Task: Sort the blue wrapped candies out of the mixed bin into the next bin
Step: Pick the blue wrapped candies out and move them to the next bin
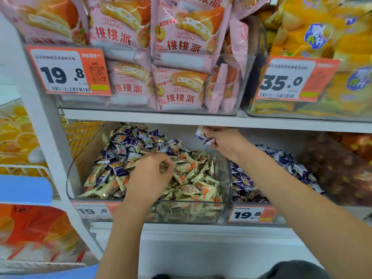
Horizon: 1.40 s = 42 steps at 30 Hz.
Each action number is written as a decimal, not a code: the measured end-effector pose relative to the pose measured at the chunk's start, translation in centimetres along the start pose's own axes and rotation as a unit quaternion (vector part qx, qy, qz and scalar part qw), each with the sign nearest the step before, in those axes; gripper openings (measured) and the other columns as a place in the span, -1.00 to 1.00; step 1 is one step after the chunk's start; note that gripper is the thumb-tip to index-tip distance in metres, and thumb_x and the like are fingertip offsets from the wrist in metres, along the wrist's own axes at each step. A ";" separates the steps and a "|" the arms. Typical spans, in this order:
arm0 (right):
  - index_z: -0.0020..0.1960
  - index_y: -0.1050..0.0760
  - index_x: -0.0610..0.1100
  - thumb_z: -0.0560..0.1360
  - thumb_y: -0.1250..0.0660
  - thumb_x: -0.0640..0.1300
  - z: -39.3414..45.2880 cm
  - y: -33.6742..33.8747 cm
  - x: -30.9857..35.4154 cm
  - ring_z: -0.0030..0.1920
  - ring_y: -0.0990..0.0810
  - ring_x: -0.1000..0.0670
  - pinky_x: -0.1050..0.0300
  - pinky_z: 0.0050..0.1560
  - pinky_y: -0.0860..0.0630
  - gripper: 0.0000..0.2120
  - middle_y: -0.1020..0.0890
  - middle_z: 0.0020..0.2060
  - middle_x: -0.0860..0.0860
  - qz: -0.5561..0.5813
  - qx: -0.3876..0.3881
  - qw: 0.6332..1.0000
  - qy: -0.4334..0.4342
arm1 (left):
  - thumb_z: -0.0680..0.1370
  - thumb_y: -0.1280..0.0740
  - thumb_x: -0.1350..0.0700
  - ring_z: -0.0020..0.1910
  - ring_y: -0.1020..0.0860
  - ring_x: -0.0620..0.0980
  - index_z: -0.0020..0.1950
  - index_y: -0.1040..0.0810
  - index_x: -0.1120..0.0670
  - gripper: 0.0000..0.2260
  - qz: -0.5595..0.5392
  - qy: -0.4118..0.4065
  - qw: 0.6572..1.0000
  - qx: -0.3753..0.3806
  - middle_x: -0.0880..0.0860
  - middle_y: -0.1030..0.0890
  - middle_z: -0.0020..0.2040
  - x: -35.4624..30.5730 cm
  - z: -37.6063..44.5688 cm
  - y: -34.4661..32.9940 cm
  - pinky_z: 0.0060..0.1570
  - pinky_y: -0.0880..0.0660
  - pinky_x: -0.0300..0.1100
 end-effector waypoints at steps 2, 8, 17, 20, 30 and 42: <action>-0.02 -0.55 -0.24 0.55 -0.28 -0.27 -1.6 2.7 0.1 -0.30 -0.40 0.04 0.32 -0.47 -0.34 -0.92 -0.56 -0.18 -0.07 0.068 -0.026 0.997 0.018 | 0.50 -0.35 0.21 -0.07 -0.53 -0.11 -0.17 -0.59 0.06 -0.92 0.000 -0.002 1.000 0.000 -0.07 -0.59 -0.08 -0.2 0.0 0.0 -0.12 -0.42 -0.26; 0.25 -0.50 -0.18 0.62 -0.15 -0.20 -3.5 11.0 -2.4 -0.29 -0.54 -0.04 0.16 -0.30 -0.48 -0.74 -0.59 -0.03 -0.09 -0.320 -0.088 0.941 0.063 | 0.50 -0.35 0.20 -0.29 -0.47 -0.15 -0.17 -0.58 0.04 -0.91 -0.002 -0.005 1.000 0.008 -0.04 -0.60 -0.02 -0.4 -0.1 -0.2 -0.18 -0.42 -0.22; 0.16 -0.56 -0.05 0.60 -0.14 -0.23 -3.1 -1.9 1.6 -0.24 -0.57 0.19 0.31 -0.15 -0.49 -0.73 -0.65 -0.14 0.04 -0.411 0.080 0.874 0.245 | 0.50 -0.35 0.20 -0.08 -0.58 -0.04 -0.17 -0.59 0.04 -0.91 0.013 0.012 1.000 0.004 -0.08 -0.61 -0.08 0.4 0.1 0.2 0.00 -0.49 -0.19; 0.23 -0.48 -0.08 0.60 -0.15 -0.22 2.4 -6.0 -0.5 0.13 -0.53 -0.01 0.11 0.14 -0.46 -0.75 -0.55 0.20 -0.04 -0.422 0.144 0.879 0.169 | 0.49 -0.35 0.19 -0.25 -0.60 0.03 -0.17 -0.59 0.04 -0.92 0.024 0.012 1.000 0.015 -0.12 -0.60 -0.16 0.6 0.2 0.2 -0.14 -0.57 -0.06; 0.49 -0.11 0.02 0.38 -0.43 0.18 9.4 -10.8 -4.6 0.41 -0.27 -0.02 0.10 0.36 -0.26 -0.18 -0.23 0.47 0.01 -0.430 0.288 0.853 0.059 | 0.49 -0.36 0.14 -0.17 -0.53 -0.17 -0.15 -0.61 0.02 -0.94 0.054 0.005 0.997 0.046 -0.08 -0.60 -0.17 2.1 0.8 0.2 -0.12 -0.53 -0.14; 0.34 -0.34 0.06 0.36 -0.42 -0.11 7.2 -11.5 -5.3 0.10 -0.39 -0.05 0.20 -0.02 -0.36 -0.42 -0.29 0.20 -0.06 -0.489 0.263 0.818 0.153 | 0.50 -0.35 0.12 -0.16 -0.51 -0.17 -0.11 -0.61 -0.01 -0.95 0.058 0.014 0.996 0.063 -0.11 -0.59 -0.15 1.5 0.2 0.1 -0.10 -0.51 -0.16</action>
Point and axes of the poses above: each hand's wrist, its own z-axis towards the middle knuckle, its own y-axis out of the back of the hand, x = y × z, the point moved 4 cm from there along z, towards the middle knuckle
